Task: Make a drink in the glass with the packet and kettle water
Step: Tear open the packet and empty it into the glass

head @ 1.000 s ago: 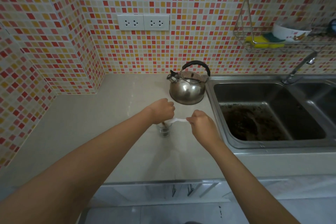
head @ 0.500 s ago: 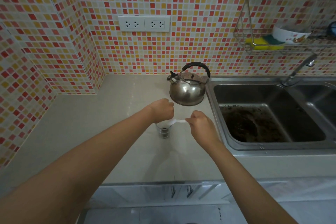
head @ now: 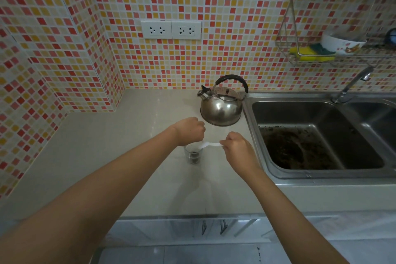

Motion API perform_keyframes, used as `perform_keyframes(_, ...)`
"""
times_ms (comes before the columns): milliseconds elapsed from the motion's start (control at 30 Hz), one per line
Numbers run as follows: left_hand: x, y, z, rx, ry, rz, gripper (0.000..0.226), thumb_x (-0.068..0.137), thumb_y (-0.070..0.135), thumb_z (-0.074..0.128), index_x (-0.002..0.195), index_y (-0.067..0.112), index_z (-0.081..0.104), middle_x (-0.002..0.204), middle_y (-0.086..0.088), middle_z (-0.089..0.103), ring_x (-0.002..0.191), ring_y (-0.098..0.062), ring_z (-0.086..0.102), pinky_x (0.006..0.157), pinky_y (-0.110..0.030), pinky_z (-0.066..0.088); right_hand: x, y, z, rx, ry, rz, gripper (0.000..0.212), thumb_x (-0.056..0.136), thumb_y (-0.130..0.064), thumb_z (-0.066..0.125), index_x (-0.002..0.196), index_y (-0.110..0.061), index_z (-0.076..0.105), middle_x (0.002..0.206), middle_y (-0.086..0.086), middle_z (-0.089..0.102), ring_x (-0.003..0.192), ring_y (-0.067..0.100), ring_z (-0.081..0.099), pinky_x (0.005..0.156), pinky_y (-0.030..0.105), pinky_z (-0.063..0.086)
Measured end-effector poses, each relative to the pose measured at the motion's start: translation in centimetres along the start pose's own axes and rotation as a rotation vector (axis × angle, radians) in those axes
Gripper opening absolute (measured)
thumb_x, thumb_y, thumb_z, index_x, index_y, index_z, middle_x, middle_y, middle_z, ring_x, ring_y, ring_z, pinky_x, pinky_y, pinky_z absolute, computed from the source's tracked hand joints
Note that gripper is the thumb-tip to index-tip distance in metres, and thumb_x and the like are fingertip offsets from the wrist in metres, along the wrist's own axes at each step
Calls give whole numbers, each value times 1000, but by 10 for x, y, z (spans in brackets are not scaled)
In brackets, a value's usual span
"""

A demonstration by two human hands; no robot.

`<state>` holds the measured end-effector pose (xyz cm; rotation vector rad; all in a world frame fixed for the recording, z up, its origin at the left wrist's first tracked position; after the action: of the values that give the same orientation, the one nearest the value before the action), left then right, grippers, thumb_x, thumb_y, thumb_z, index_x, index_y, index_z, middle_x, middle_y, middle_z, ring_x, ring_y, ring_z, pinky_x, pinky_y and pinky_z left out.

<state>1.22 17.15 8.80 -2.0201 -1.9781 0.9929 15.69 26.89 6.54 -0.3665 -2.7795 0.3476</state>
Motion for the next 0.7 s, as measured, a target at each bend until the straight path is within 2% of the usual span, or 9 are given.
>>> perform_keyframes(167,0,1,0,-29,-28,-19,14,88,3,61,100,4,68,95,-11,69,84,-25,64,71,-31,46,-1,1,2,-1,8,0,19,82,0,65,100,-1,72,82,16,65,70,29,61,61,36,56)
perform_keyframes(300,-2,2,2,-39,14,-19,14,87,2,61,100,5,68,96,-10,66,87,-25,59,68,-32,40,-2,1,2,-35,-25,42,18,87,-5,60,101,-6,72,86,13,67,73,24,61,68,31,55)
perform_keyframes(400,-4,2,3,-41,24,-26,15,87,1,60,100,7,67,98,-10,66,90,-26,59,71,-32,42,-5,3,3,-54,-72,114,19,88,-7,55,91,-9,74,81,10,66,70,21,59,62,26,48)
perform_keyframes(500,-7,0,5,-54,16,-61,17,87,2,62,102,7,68,100,-10,66,91,-26,60,74,-32,44,-9,10,7,97,-112,349,16,87,-10,58,83,-10,74,77,8,68,67,21,61,58,25,45)
perform_keyframes(600,-11,-2,7,-69,29,-106,19,87,1,62,104,7,68,100,-11,67,89,-25,61,76,-33,47,-16,26,19,425,-114,666,10,82,-10,64,81,-9,75,75,8,71,69,24,65,61,28,50)
perform_keyframes(700,-14,-3,9,-105,44,-153,18,87,0,60,101,7,68,97,-10,67,88,-25,61,75,-32,45,-22,39,32,692,-109,946,5,75,-8,71,78,-5,74,74,11,69,67,25,62,63,30,47)
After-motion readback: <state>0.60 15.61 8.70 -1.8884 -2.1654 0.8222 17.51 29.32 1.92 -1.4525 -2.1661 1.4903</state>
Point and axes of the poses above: each hand's wrist, its own x-axis towards the middle knuckle, its own z-axis out of the palm, y = z × x, the point moved 2 cm from there along x, towards the middle knuckle
